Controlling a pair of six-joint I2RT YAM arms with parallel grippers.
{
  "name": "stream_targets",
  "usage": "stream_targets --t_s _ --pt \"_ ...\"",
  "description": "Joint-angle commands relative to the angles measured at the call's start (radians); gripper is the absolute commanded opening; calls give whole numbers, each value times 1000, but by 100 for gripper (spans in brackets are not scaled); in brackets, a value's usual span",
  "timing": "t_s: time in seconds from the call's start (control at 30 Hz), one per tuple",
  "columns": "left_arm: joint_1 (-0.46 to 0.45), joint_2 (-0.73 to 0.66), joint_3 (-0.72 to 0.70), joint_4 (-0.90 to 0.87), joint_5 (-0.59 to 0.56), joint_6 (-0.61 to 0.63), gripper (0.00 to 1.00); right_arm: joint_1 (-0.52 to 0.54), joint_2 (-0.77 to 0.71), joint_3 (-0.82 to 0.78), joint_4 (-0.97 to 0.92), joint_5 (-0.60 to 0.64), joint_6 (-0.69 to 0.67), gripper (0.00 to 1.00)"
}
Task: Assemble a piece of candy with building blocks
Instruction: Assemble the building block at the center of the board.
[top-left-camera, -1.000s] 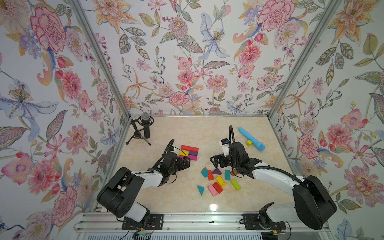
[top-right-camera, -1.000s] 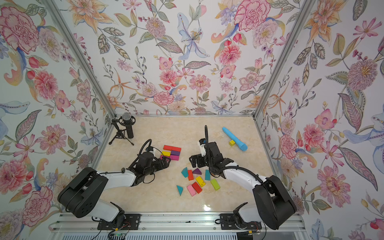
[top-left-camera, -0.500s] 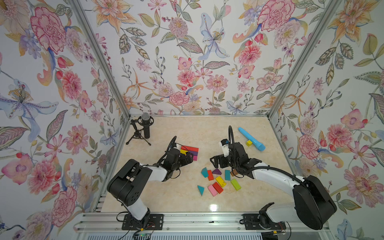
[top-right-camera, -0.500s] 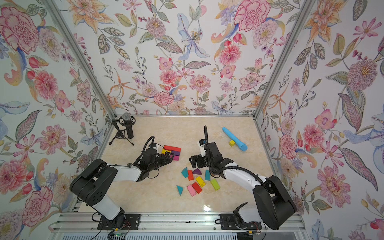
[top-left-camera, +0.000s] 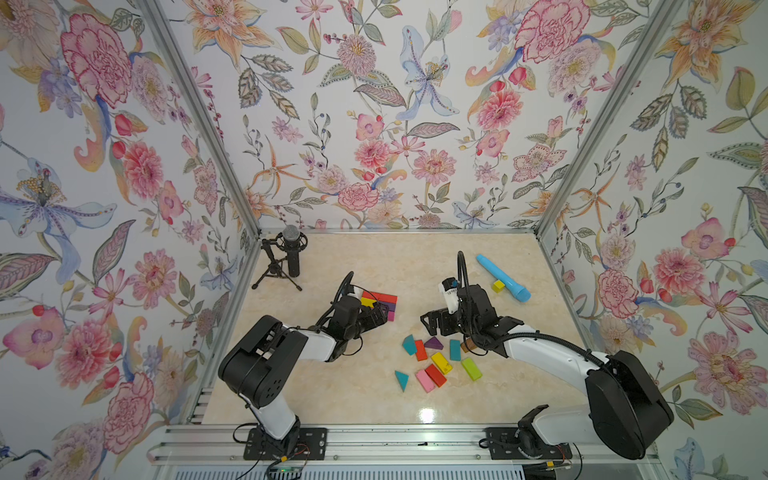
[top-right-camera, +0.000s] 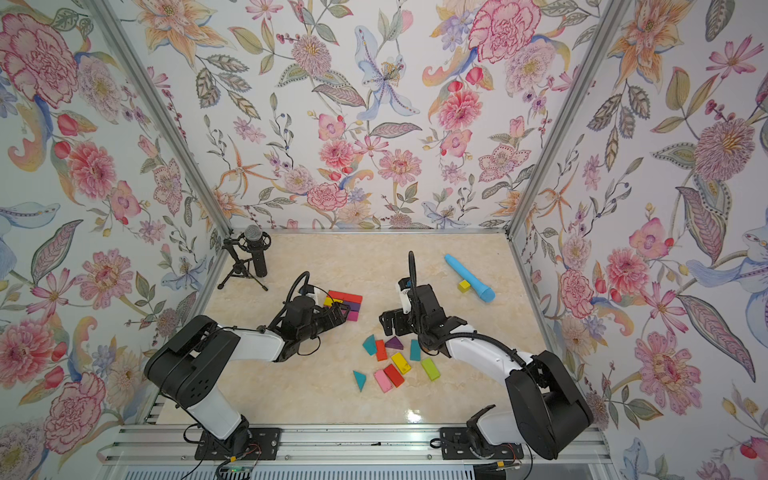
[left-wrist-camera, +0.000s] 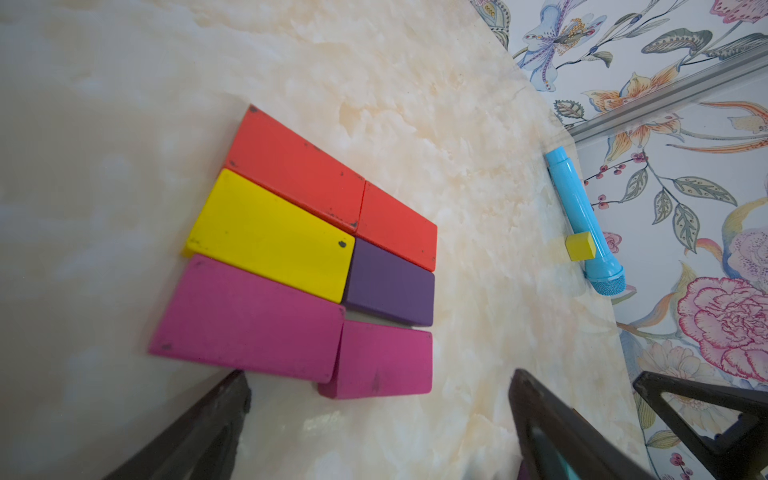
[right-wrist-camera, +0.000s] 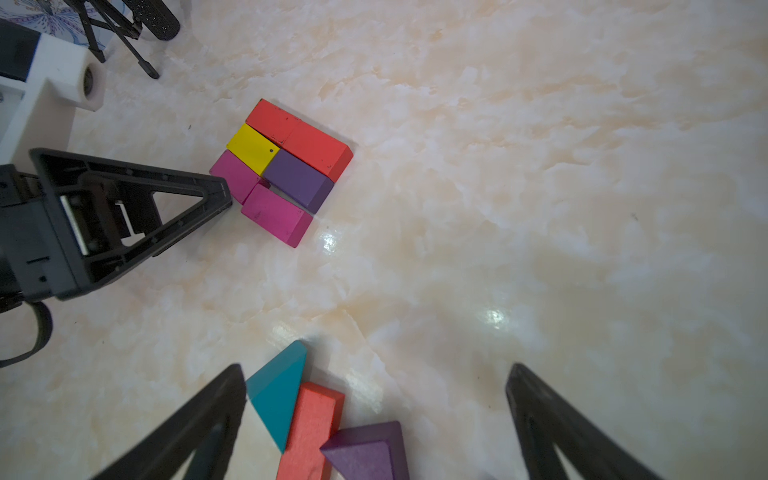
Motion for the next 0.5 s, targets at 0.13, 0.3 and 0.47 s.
stream_targets --t_s 0.13,0.3,0.47 --pt "-11 -2 -5 -33 15 -21 99 -4 -29 8 -11 12 -8 100" --pt "-46 -86 -4 -134 4 4 99 -5 -37 0 -11 14 -9 100" --pt "-108 -90 -7 -131 -33 -42 99 -5 -47 -9 -12 12 -5 100"
